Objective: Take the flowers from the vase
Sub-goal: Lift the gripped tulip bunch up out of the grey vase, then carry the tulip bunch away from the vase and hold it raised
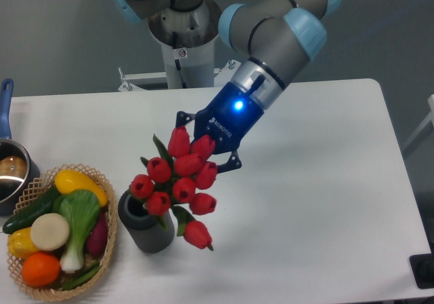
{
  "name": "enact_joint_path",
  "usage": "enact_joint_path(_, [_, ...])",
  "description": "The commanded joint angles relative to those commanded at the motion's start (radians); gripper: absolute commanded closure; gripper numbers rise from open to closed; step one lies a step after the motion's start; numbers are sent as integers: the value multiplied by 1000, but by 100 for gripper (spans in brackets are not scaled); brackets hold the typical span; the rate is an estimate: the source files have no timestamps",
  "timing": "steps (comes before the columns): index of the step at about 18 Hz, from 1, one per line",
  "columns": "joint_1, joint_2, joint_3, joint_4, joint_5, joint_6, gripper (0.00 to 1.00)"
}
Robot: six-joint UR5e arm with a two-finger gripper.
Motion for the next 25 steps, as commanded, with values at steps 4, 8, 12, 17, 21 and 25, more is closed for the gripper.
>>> enact_joint_path(4, [11, 0, 26, 0, -5, -18, 100])
enact_joint_path(8, [54, -2, 63, 0, -58, -75, 100])
enact_joint_path(12, [93, -2, 75, 0, -60, -77, 100])
enact_joint_path(17, [139, -31, 126, 0, -6, -31, 100])
enact_joint_path(21, [189, -34, 127, -2, 159, 92, 100])
enact_joint_path(25, [247, -32, 111, -5, 218, 196, 100])
